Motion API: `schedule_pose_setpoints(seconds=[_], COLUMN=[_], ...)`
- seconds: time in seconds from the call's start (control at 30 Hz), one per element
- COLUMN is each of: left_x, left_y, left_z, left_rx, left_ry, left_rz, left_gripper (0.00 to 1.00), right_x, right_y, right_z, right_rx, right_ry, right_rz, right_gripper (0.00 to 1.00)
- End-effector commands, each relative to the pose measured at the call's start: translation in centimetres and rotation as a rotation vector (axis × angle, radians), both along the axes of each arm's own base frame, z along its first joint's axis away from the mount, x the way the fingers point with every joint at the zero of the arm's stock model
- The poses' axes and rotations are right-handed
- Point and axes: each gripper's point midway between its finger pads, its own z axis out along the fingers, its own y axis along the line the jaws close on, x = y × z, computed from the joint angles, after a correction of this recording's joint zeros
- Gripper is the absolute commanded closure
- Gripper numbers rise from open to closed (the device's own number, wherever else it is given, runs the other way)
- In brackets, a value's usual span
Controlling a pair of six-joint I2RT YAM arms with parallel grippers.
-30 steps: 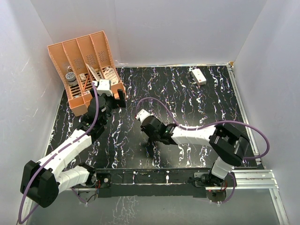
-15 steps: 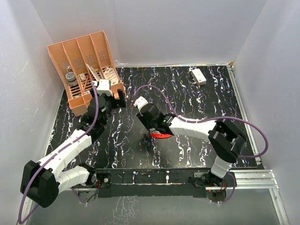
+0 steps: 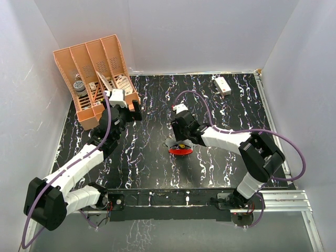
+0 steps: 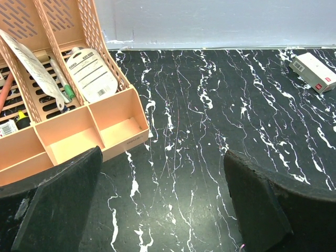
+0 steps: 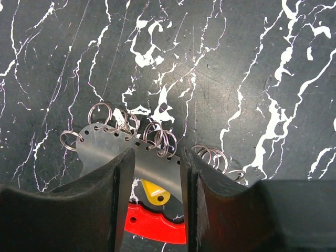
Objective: Put the keys on the keyring
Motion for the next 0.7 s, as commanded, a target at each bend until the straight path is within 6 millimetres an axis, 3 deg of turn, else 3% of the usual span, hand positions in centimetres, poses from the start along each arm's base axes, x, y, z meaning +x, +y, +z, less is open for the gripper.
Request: schedule_pose_setpoints(seconds=[0.0, 0.67], left_x=[0.0, 0.1], left_y=[0.0, 0.1], left_z=[0.7, 0.4], left_rx=[-0.024, -0.015], left_ry=[-0.027, -0.024], left_rz=[-0.001, 0.004], left_gripper=[0.01, 0.01], right_x=[1.2, 1.7], right_y=[1.0, 1.0], right_z=[1.7, -1.1], right_rx=[0.094, 0.11], right_ry=[-0.045, 0.021], right_rz=[-0.028, -0.023], right_gripper=[0.63, 0.69])
